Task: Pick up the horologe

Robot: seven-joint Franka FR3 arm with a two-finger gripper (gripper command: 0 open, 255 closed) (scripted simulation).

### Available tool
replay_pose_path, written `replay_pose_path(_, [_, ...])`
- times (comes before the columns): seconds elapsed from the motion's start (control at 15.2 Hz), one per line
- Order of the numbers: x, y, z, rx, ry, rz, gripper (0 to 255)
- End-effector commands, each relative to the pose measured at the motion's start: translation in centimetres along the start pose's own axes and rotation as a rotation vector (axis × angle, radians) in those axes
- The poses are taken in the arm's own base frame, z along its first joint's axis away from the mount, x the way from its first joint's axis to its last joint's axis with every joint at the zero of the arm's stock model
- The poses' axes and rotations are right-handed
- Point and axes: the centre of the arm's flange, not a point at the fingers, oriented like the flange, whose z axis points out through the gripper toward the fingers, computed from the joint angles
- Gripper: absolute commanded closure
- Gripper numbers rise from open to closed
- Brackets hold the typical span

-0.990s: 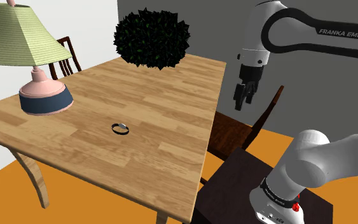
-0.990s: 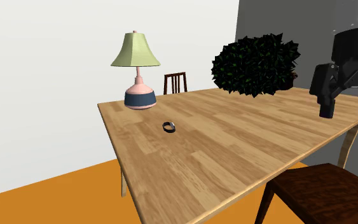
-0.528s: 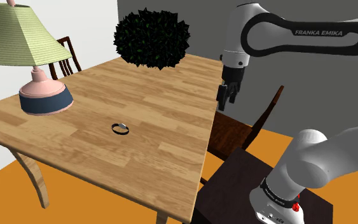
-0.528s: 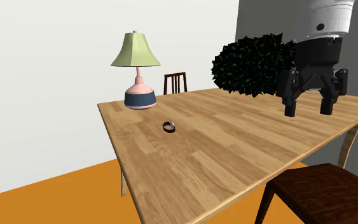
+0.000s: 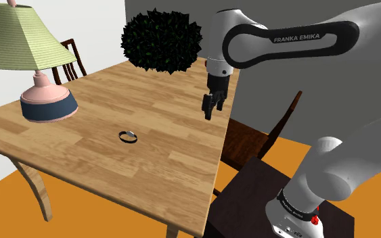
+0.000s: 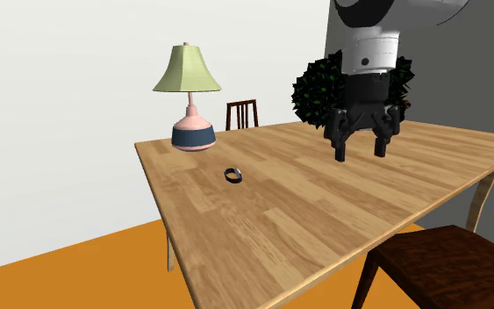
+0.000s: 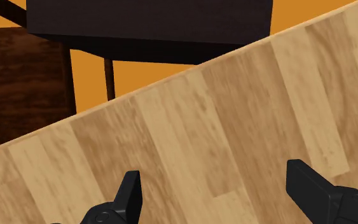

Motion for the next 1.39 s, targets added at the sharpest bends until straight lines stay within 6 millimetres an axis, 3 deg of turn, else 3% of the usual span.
replay_pose_path(0.0, [2.3, -1.7, 0.1, -0.007, 0.012, -0.027, 0])
replay_pose_path(1.32, [19.9, -20.2, 2.6, -0.086, 0.121, -0.284, 0])
